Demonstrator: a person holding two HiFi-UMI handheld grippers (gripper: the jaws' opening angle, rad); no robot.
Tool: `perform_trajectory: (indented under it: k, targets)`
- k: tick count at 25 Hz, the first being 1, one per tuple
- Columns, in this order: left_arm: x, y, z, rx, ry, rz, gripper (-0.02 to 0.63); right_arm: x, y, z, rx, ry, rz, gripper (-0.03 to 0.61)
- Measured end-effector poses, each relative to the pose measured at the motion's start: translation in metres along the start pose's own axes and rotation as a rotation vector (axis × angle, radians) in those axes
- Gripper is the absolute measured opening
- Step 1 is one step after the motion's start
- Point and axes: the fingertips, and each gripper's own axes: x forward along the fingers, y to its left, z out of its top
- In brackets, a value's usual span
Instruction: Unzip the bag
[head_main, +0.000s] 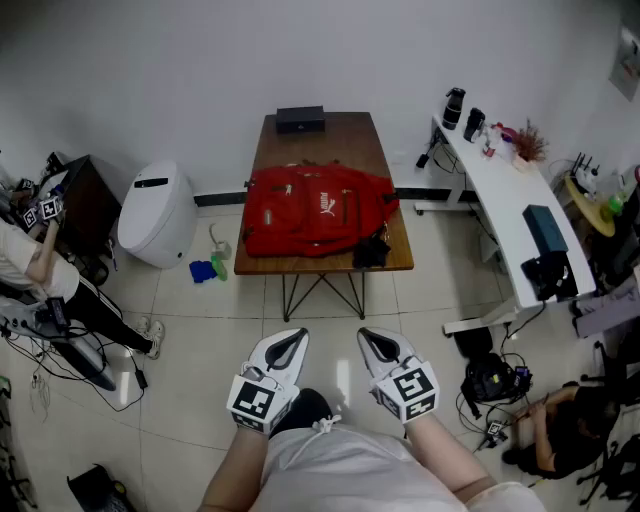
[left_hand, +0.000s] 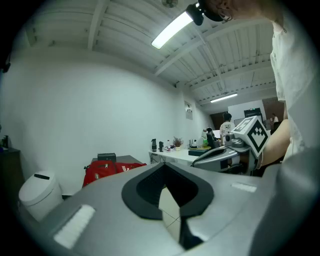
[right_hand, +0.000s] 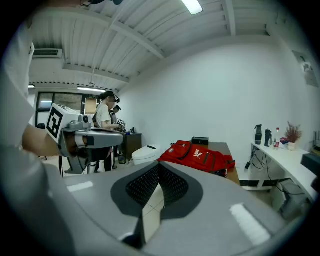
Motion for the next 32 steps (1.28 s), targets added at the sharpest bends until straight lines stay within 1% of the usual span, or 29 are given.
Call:
perform_trajectory:
  k: [4, 7, 10, 15, 19, 21, 24, 27, 32]
  targets:
    - [0.013, 0.012, 0.003, -0.009, -0.003, -0.006, 0.006, 0.014, -0.01, 0.004, 0.013, -0.005, -0.001, 0.006]
    - [0.029, 0.03, 0.004, -0.02, -0.003, -0.006, 0.006, 0.029, -0.025, 0.003, 0.025, 0.002, -0.017, 0.006]
    - [0.053, 0.05, -0.002, -0.033, 0.005, -0.025, 0.006, 0.05, -0.043, 0.002, 0.039, 0.022, -0.026, 0.006]
    - [0.12, 0.092, 0.004, -0.05, 0.014, -0.072, 0.006, 0.093, -0.093, 0.011, 0.07, 0.049, -0.059, 0.006]
    - [0.182, 0.138, 0.006, -0.064, 0.031, -0.109, 0.006, 0.141, -0.137, 0.027, 0.077, 0.072, -0.077, 0.006]
    - [0.212, 0.163, 0.006, -0.065, 0.056, -0.121, 0.006, 0.167, -0.16, 0.035, 0.082, 0.085, -0.084, 0.006]
    - [0.259, 0.204, 0.002, -0.064, 0.111, -0.108, 0.006, 0.208, -0.201, 0.045, 0.098, 0.104, -0.097, 0.006]
    - [0.304, 0.239, -0.004, -0.09, 0.148, -0.119, 0.006, 0.249, -0.239, 0.051, 0.114, 0.127, -0.103, 0.006]
    - [0.366, 0.275, -0.03, -0.1, 0.232, -0.148, 0.006, 0.301, -0.29, 0.036, 0.136, 0.249, -0.119, 0.006]
